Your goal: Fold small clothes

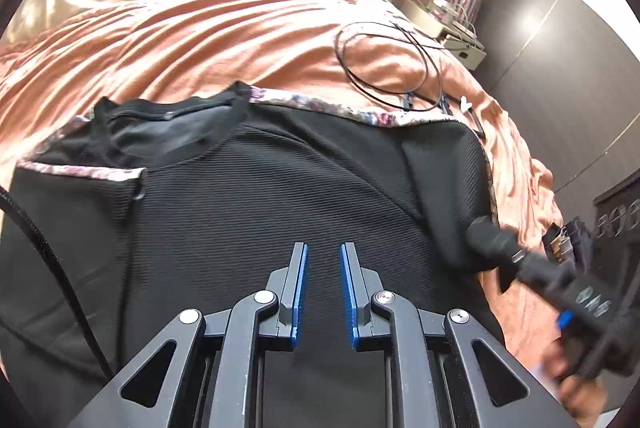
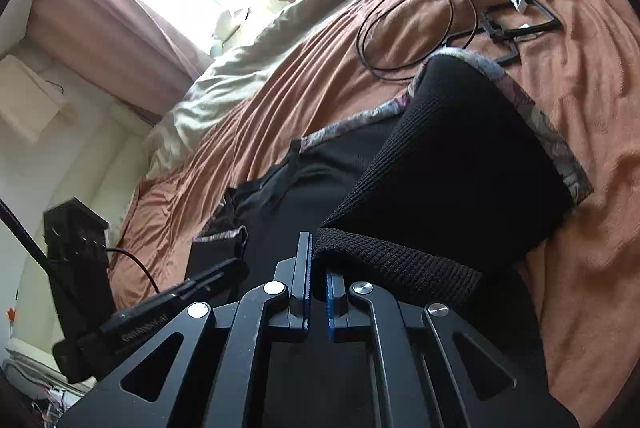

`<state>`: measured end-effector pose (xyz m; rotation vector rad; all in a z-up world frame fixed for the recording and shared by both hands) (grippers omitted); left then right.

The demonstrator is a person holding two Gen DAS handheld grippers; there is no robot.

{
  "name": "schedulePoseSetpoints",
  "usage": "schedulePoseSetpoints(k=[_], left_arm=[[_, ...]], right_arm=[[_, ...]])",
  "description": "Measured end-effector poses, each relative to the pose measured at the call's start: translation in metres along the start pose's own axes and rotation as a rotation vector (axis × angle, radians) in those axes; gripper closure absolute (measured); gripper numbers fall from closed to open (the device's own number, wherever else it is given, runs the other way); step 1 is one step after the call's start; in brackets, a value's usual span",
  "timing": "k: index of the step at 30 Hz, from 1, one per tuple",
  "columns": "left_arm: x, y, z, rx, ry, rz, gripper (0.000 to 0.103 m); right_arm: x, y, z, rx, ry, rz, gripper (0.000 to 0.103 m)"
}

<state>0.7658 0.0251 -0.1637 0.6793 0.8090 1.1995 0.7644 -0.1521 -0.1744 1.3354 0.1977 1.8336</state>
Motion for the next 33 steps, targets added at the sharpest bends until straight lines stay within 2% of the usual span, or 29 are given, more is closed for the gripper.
schedulePoseSetpoints(k=[3, 5, 6, 7, 8, 11, 18, 21, 23, 26, 31, 33], left_arm=[[0.002, 0.017, -0.001, -0.009, 0.006, 0.008, 0.085], [0.001, 0.026, 0.001, -0.020, 0.007, 0.007, 0.085], [-0.001, 0.031, 0.001, -0.021, 0.004, 0.005, 0.085], [-0.005, 0.035, 0.002, -0.021, -0.001, 0.002, 0.084], [-0.008, 0.038, 0.002, -0.022, -0.006, 0.000, 0.084], [-0.017, 0.045, 0.001, -0.025, -0.026, -0.005, 0.084], [-0.052, 0.034, 0.003, -0.012, -0.075, -0.041, 0.083], [-0.068, 0.020, 0.004, 0.006, -0.102, -0.051, 0.074], [-0.077, 0.011, 0.006, 0.010, -0.119, -0.060, 0.062], [-0.090, -0.007, 0.009, 0.020, -0.148, -0.065, 0.051], [-0.102, -0.043, 0.020, 0.041, -0.189, -0.025, 0.049], [-0.103, -0.056, 0.024, 0.045, -0.196, -0.024, 0.049]], right_arm=[[-0.003, -0.015, -0.007, 0.067, -0.035, -0.053, 0.098], [-0.010, -0.020, -0.008, 0.105, -0.089, -0.078, 0.081], [-0.014, -0.017, -0.008, 0.101, -0.108, -0.086, 0.062], [-0.015, -0.014, -0.007, 0.092, -0.120, -0.090, 0.047], [-0.019, -0.008, -0.005, 0.079, -0.134, -0.090, 0.046], [-0.030, 0.014, -0.001, 0.045, -0.183, -0.073, 0.045], [-0.060, 0.062, 0.001, -0.068, -0.294, -0.121, 0.045], [-0.067, 0.077, 0.006, -0.119, -0.328, -0.131, 0.045], [-0.072, 0.081, 0.014, -0.148, -0.334, -0.137, 0.045], [-0.077, 0.080, 0.020, -0.166, -0.343, -0.142, 0.045], [-0.086, 0.077, 0.027, -0.183, -0.370, -0.135, 0.045], [-0.092, 0.079, 0.009, -0.189, -0.351, -0.147, 0.045]])
Point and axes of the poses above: each gripper's, at about its wrist camera, not at the fingertips, and y roughly against the way its jaws point, x to its left, z to its top, the point moved 2 cm from there along -y, roughly the way its jaws point, and after that the axes turned 11 degrees about -y, right-handed, at the moved point
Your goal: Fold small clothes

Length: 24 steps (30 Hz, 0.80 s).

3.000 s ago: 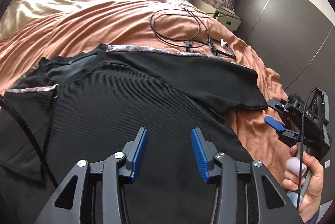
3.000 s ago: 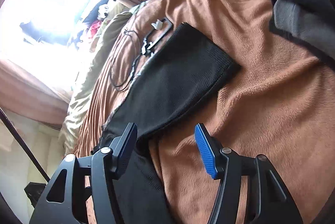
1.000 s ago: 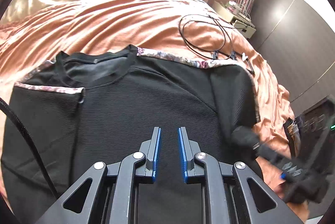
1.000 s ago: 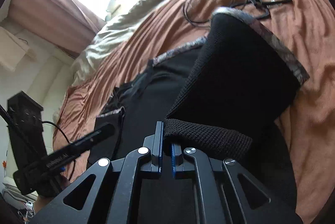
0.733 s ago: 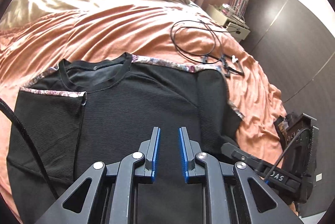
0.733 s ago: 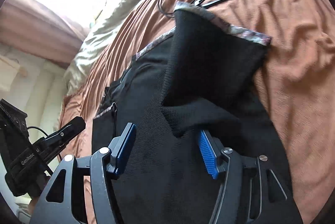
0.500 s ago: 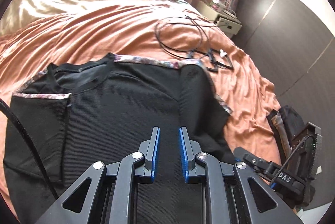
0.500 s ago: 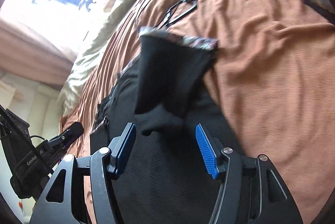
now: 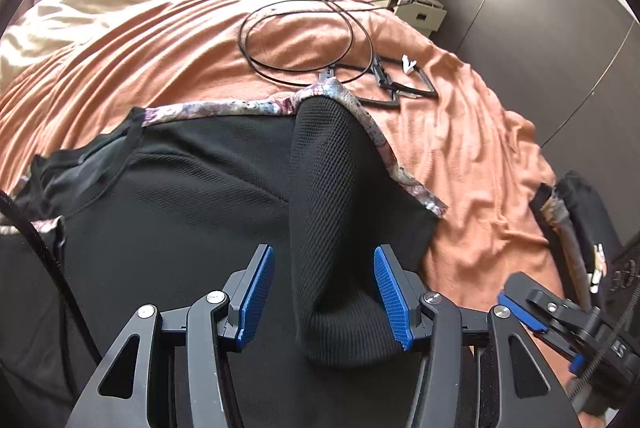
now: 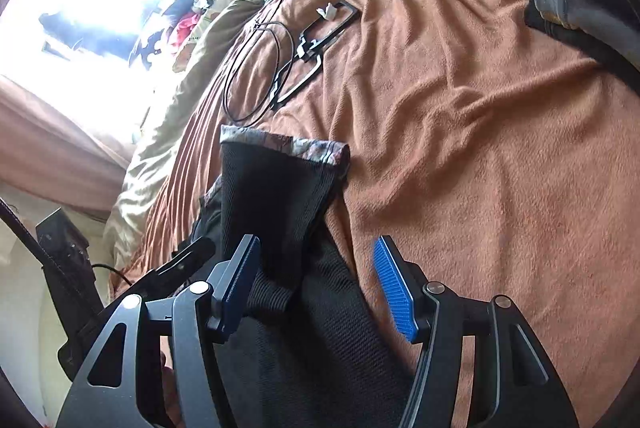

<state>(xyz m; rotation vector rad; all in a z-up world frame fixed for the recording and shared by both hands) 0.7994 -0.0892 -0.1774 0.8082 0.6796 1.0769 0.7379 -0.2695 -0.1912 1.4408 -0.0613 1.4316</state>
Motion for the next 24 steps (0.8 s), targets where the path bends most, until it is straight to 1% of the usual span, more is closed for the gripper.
schedulePoseSetpoints(k=[4, 5, 6, 7, 8, 10, 12, 13, 14, 17, 19, 21, 24], left_arm=[[0.000, -0.021, 0.007, 0.002, -0.026, 0.019, 0.049], [0.001, -0.024, 0.007, 0.004, -0.029, 0.025, 0.051], [0.002, -0.027, 0.008, 0.002, -0.030, 0.031, 0.056], [0.005, -0.029, 0.009, 0.002, -0.025, 0.037, 0.072], [0.008, -0.032, 0.009, 0.008, -0.016, 0.036, 0.080], [0.015, -0.032, 0.009, 0.005, 0.004, 0.031, 0.080], [0.022, -0.033, 0.008, 0.005, 0.000, 0.065, 0.080], [0.026, -0.034, 0.007, 0.016, -0.001, 0.089, 0.080], [0.032, -0.036, 0.005, 0.028, 0.011, 0.098, 0.080], [0.050, -0.041, -0.001, 0.066, 0.064, 0.140, 0.080], [0.057, -0.042, -0.005, 0.083, 0.070, 0.171, 0.080], [0.058, -0.037, -0.006, 0.072, 0.072, 0.168, 0.080], [0.052, -0.026, -0.003, 0.043, 0.071, 0.123, 0.080]], right_arm=[[-0.003, -0.004, -0.004, 0.008, 0.029, 0.001, 0.046], [-0.004, -0.006, -0.001, 0.007, 0.029, 0.000, 0.046], [-0.004, -0.008, 0.000, 0.007, 0.029, 0.001, 0.046], [-0.005, -0.011, 0.001, 0.007, 0.028, 0.000, 0.046], [-0.005, -0.013, 0.002, 0.006, 0.027, -0.002, 0.046], [-0.005, -0.014, 0.002, 0.007, 0.025, -0.003, 0.046], [-0.006, -0.016, 0.001, 0.028, 0.008, 0.023, 0.046], [-0.006, -0.017, 0.000, 0.035, 0.002, 0.035, 0.046], [-0.006, -0.017, 0.001, 0.035, 0.001, 0.036, 0.046], [-0.005, -0.016, -0.001, 0.031, 0.004, 0.033, 0.046], [-0.006, -0.017, -0.002, 0.031, 0.000, 0.030, 0.046], [-0.007, -0.016, -0.001, 0.025, -0.008, 0.026, 0.046], [-0.009, -0.012, 0.001, 0.005, -0.018, 0.022, 0.046]])
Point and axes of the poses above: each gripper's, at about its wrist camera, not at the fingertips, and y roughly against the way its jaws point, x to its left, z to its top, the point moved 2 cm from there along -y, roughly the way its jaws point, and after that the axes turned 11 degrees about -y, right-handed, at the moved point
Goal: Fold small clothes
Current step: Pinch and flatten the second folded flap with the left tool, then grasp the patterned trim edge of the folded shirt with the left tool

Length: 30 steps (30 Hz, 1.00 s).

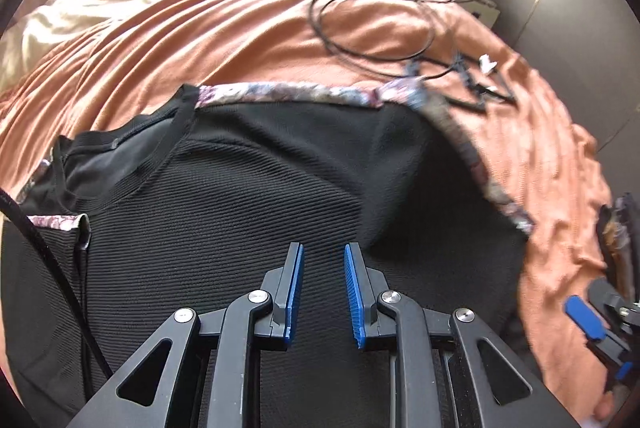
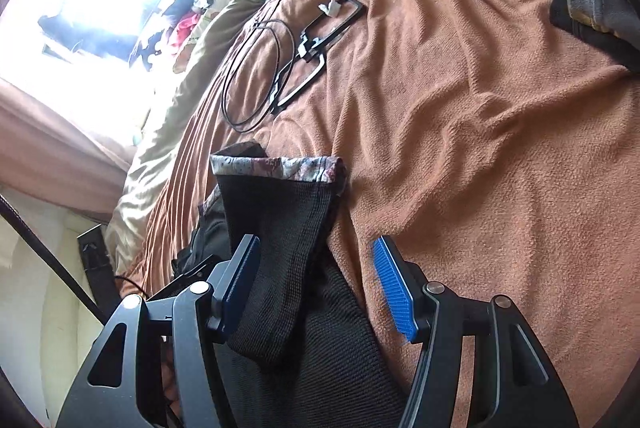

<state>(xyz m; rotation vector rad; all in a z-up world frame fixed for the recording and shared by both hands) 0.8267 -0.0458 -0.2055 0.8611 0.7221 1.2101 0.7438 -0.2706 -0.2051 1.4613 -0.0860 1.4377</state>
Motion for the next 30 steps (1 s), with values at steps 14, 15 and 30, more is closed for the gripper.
schedulePoseSetpoints(k=[14, 15, 30], left_arm=[[-0.100, -0.006, 0.014, -0.002, -0.156, -0.174, 0.067], [-0.106, -0.008, 0.015, 0.000, -0.167, -0.176, 0.067], [-0.138, -0.057, 0.016, 0.040, -0.190, -0.121, 0.065]], right_arm=[[-0.018, 0.021, 0.008, -0.082, -0.065, -0.021, 0.082], [-0.021, 0.023, 0.008, -0.090, -0.083, -0.023, 0.083], [-0.030, 0.028, 0.005, -0.053, -0.166, -0.003, 0.082]])
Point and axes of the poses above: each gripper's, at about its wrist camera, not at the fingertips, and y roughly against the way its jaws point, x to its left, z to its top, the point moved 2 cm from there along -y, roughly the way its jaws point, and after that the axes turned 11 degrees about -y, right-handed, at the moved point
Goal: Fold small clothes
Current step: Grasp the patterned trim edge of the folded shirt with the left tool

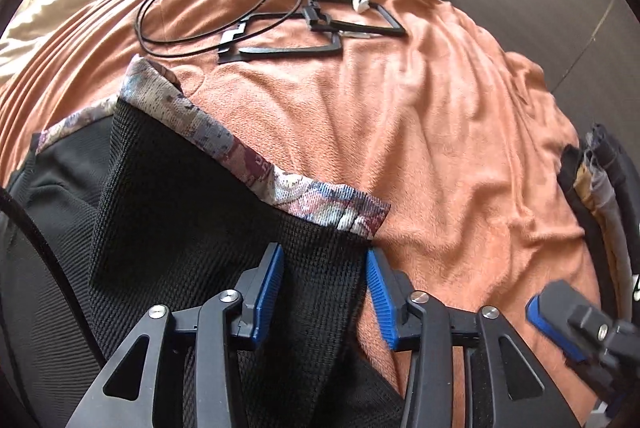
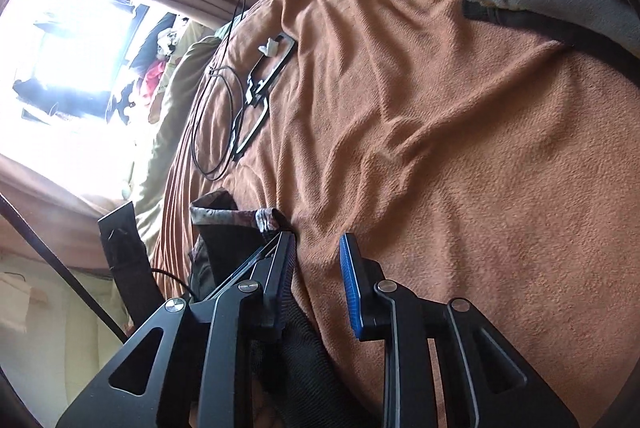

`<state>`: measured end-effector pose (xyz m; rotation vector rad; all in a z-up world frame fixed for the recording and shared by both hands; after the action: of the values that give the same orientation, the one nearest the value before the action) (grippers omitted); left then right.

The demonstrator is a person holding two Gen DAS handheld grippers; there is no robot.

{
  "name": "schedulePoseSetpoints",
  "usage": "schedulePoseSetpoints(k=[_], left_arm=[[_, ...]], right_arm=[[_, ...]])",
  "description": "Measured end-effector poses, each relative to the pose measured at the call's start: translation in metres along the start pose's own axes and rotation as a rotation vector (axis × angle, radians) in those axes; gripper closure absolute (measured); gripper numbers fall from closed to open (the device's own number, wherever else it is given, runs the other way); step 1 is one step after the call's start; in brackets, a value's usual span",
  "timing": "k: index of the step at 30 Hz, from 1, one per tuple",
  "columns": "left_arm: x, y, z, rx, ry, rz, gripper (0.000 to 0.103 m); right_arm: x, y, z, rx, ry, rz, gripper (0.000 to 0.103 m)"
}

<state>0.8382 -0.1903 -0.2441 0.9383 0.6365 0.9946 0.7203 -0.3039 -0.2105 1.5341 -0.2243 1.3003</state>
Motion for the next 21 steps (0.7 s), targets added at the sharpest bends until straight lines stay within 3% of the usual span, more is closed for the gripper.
schedulePoseSetpoints(k=[2, 5, 11, 21], left_arm=[[0.002, 0.003, 0.002, -0.003, 0.005, 0.007, 0.085], [0.009, 0.013, 0.003, -0.016, 0.028, -0.022, 0.093], [0.032, 0.044, 0.003, -0.062, 0.060, -0.038, 0.093], [0.100, 0.093, -0.015, -0.085, 0.119, 0.020, 0.093]], right_arm=[[0.001, 0.000, 0.001, 0.009, 0.004, 0.005, 0.082], [0.005, 0.003, 0.003, 0.007, 0.032, 0.014, 0.082], [0.016, -0.007, -0.004, 0.035, 0.099, 0.038, 0.082], [0.030, -0.029, -0.013, 0.075, 0.194, 0.017, 0.079]])
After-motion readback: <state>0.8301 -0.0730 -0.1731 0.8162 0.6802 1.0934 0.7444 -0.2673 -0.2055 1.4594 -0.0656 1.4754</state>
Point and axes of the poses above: each gripper's, at about its wrist camera, not at the fingertips, and y roughly against the way its jaws point, x to its left, z to its top, the point moved 2 cm from there along -y, roughly the way its jaws point, and after that the axes turned 11 degrees about -y, right-handed, at the moved point
